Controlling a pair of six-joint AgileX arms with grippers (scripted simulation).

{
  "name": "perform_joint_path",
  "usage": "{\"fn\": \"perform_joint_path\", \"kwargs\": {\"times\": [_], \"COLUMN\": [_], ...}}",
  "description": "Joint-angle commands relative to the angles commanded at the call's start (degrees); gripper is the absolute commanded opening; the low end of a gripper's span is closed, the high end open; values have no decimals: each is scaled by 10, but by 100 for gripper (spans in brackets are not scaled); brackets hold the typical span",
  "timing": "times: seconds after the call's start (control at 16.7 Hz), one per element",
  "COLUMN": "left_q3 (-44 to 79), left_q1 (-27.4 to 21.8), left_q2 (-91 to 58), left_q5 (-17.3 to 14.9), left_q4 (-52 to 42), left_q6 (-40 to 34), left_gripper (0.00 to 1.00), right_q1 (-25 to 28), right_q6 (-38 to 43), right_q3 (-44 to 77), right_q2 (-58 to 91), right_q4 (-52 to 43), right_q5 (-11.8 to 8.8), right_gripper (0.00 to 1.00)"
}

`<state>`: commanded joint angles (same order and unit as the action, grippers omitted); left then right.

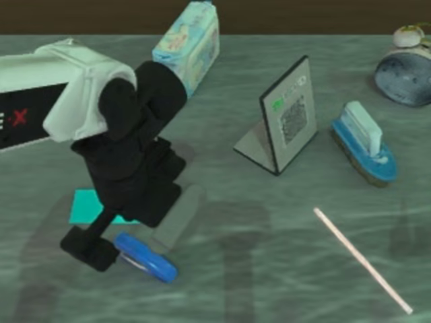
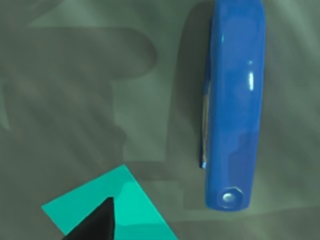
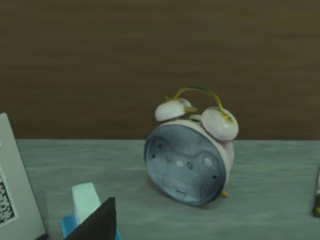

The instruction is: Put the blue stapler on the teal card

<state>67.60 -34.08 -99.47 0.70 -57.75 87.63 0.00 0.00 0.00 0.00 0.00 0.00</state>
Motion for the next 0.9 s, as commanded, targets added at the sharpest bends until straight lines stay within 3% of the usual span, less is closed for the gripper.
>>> {"fn": "perform_joint_path", "kwargs": {"times": [0.24, 0.66, 0.9], "left_q3": [-15, -101, -115], "left_q1": [2, 3, 4], "left_q2": [-10, -97, -112], "left_q5": [0, 0, 0], "left_q4": [23, 202, 227], "left_q6": [1, 5, 5], "left_gripper": [100, 100, 100], "right_q1": [0, 0, 0], "right_q6": [0, 0, 0], "right_q3": [0, 0, 0], "right_q2": [0, 0, 0], "right_q4": [0, 0, 0], "right_q5": [0, 0, 0], "right_gripper": [100, 100, 100]}}
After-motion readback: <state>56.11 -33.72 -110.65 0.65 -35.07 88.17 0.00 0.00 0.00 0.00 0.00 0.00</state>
